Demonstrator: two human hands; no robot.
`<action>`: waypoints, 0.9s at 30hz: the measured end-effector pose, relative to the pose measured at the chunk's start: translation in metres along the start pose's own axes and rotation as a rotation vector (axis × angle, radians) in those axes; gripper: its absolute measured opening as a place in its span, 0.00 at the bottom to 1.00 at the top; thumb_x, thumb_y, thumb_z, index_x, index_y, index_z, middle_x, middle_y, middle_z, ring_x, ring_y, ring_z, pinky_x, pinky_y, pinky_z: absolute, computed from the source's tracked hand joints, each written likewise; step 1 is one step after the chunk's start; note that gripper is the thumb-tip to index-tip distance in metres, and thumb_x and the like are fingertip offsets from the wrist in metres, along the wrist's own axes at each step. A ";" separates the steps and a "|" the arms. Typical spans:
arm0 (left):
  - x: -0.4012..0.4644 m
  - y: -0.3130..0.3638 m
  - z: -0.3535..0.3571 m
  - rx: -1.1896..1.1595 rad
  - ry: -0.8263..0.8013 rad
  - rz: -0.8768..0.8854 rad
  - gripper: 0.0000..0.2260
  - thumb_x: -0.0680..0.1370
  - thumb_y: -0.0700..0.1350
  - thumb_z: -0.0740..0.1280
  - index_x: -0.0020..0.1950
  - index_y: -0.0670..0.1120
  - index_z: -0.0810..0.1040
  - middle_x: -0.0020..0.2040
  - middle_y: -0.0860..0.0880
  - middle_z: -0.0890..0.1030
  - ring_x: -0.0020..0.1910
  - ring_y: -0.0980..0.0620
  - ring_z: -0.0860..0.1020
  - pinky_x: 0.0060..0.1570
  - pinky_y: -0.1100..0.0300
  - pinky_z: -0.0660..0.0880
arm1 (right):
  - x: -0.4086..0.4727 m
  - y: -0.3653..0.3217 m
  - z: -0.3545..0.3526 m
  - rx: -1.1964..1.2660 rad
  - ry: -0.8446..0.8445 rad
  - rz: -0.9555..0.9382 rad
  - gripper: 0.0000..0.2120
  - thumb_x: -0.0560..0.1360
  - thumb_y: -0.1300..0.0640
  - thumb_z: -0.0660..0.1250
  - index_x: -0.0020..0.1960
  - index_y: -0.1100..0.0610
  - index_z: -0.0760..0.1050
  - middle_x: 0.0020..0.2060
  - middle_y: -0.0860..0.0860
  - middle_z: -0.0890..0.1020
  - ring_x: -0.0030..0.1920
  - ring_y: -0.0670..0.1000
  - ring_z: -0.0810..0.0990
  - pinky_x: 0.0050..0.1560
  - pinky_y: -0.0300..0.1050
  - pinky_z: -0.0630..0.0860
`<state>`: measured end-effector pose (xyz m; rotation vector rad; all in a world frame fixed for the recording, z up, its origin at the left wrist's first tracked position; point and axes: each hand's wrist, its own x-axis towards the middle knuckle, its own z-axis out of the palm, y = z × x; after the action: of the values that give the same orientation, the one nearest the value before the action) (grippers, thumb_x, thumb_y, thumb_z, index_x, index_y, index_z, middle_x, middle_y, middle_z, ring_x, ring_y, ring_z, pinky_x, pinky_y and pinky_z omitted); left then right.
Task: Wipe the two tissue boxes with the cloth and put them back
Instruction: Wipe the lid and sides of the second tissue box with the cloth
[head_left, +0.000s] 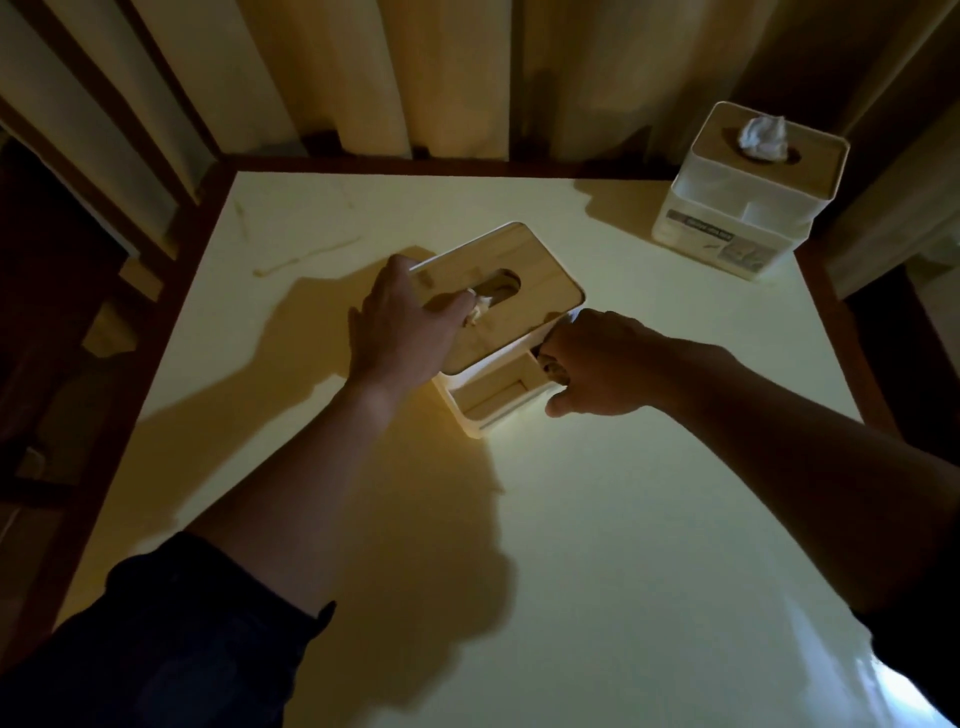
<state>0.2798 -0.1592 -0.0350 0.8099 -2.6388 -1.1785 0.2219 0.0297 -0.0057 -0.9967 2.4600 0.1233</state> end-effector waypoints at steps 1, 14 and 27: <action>0.000 0.000 0.000 0.001 -0.008 0.005 0.28 0.68 0.65 0.64 0.62 0.52 0.73 0.60 0.51 0.80 0.60 0.44 0.78 0.66 0.41 0.71 | -0.002 0.000 -0.003 0.017 -0.002 -0.002 0.26 0.77 0.45 0.77 0.67 0.60 0.77 0.61 0.58 0.83 0.60 0.60 0.84 0.52 0.45 0.76; 0.006 -0.008 -0.002 0.006 -0.040 0.074 0.20 0.75 0.59 0.71 0.62 0.52 0.72 0.62 0.51 0.79 0.62 0.44 0.77 0.66 0.40 0.70 | -0.051 0.024 -0.020 0.764 0.793 -0.048 0.04 0.81 0.54 0.73 0.50 0.50 0.88 0.42 0.45 0.88 0.45 0.39 0.87 0.52 0.39 0.83; 0.006 -0.007 -0.003 0.028 -0.051 0.082 0.18 0.75 0.61 0.71 0.58 0.55 0.70 0.62 0.52 0.80 0.62 0.46 0.77 0.66 0.42 0.71 | -0.028 -0.042 0.059 0.181 0.820 -0.321 0.22 0.76 0.70 0.74 0.69 0.65 0.81 0.68 0.61 0.83 0.71 0.56 0.73 0.76 0.52 0.68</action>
<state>0.2782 -0.1682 -0.0390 0.6771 -2.7069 -1.1599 0.2908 0.0318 -0.0408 -1.5603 2.8646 -0.7374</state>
